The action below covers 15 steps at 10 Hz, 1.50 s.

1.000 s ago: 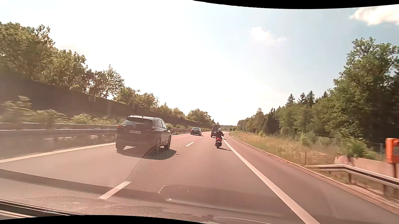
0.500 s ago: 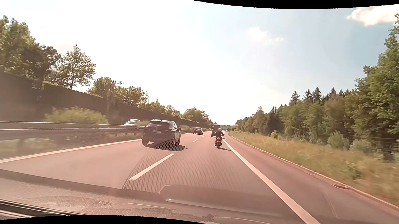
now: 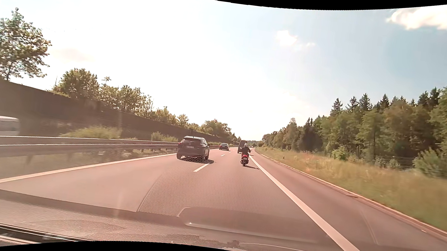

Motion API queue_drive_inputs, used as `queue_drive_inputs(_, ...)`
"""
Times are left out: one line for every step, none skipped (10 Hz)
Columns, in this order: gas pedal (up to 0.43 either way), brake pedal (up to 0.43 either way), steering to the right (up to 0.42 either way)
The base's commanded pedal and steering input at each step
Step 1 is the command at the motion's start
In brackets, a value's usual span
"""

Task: Follow the waypoints while adhering to traffic rules and regulations

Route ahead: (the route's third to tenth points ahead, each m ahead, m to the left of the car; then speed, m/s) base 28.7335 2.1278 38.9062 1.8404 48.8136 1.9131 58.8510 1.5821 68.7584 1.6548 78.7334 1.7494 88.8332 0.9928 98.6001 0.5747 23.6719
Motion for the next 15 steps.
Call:
queue_drive_inputs(0.248, 0.012, 0.006)
queue_drive_inputs(0.248, 0.006, 0.006)
queue_drive_inputs(0.248, 0.012, 0.006)
queue_drive_inputs(0.248, 0.012, 0.006)
queue_drive_inputs(0.248, 0.012, 0.006)
queue_drive_inputs(0.248, 0.012, 0.006)
queue_drive_inputs(0.248, 0.012, 0.006)
queue_drive_inputs(0.248, 0.006, 0.006)
queue_drive_inputs(0.248, 0.012, 0.005)
queue_drive_inputs(0.248, 0.012, 0.006)
queue_drive_inputs(0.248, 0.012, 0.006)
queue_drive_inputs(0.248, 0.012, 0.006)
queue_drive_inputs(0.248, 0.012, 0.006)
queue_drive_inputs(0.248, 0.012, 0.005)
queue_drive_inputs(0.248, 0.012, 0.006)
